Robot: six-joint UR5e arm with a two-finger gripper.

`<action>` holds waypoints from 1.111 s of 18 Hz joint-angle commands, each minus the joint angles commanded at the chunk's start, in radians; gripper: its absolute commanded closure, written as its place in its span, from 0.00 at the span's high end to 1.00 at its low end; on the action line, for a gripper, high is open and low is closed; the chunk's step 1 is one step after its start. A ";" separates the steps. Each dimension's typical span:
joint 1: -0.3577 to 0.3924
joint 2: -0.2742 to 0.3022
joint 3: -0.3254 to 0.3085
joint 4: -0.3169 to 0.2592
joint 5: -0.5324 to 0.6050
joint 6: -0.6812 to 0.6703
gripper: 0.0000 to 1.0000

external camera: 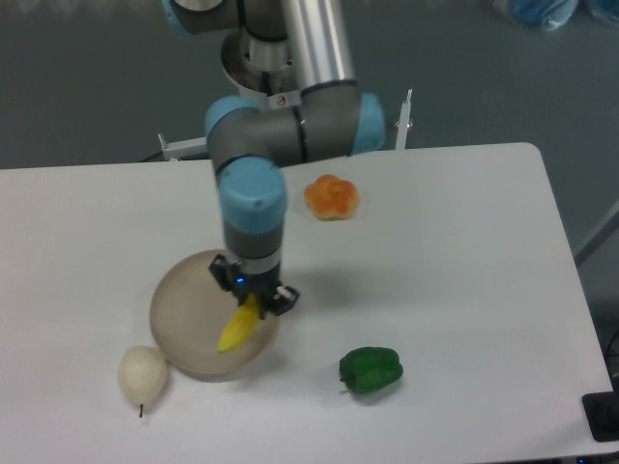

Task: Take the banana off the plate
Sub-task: 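Carry the held banana away from the plate toward the green pepper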

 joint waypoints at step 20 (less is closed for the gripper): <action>0.341 0.012 0.031 -0.115 0.106 0.626 0.02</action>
